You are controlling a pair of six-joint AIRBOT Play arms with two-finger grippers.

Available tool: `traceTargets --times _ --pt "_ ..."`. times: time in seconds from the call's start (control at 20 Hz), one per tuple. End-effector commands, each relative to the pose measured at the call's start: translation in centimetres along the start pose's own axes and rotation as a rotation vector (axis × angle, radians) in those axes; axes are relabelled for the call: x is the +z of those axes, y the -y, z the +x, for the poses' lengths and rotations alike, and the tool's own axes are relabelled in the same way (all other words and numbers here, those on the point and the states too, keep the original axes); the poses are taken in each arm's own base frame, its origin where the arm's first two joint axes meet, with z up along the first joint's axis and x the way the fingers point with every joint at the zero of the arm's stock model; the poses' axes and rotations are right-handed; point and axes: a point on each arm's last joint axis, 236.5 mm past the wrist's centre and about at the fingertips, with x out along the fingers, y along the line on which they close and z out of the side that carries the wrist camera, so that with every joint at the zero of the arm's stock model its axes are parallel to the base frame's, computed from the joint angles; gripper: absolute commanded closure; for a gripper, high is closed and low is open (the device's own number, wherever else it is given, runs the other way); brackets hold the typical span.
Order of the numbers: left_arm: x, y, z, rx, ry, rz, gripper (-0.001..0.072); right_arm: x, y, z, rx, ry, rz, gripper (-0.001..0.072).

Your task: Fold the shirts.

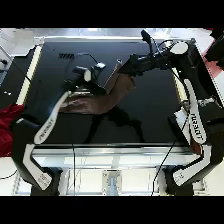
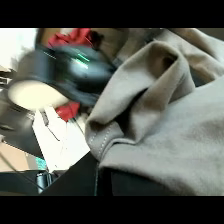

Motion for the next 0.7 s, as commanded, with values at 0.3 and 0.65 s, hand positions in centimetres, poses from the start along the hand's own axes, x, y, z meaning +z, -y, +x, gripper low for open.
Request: traceTargets --times 0.3,0.65 --pt "-3.8 -18.0 -20.5 0.21 0.204 -0.277 0.0695 3.2 -5.3 9.9 -0.036 0.217 -0.07 0.07" --pt "-7.1 -23.5 -25.3 0.288 0.271 -0.419 0.0695 1.9 -14.4 17.8 0.099 0.34 -0.133 0.002"
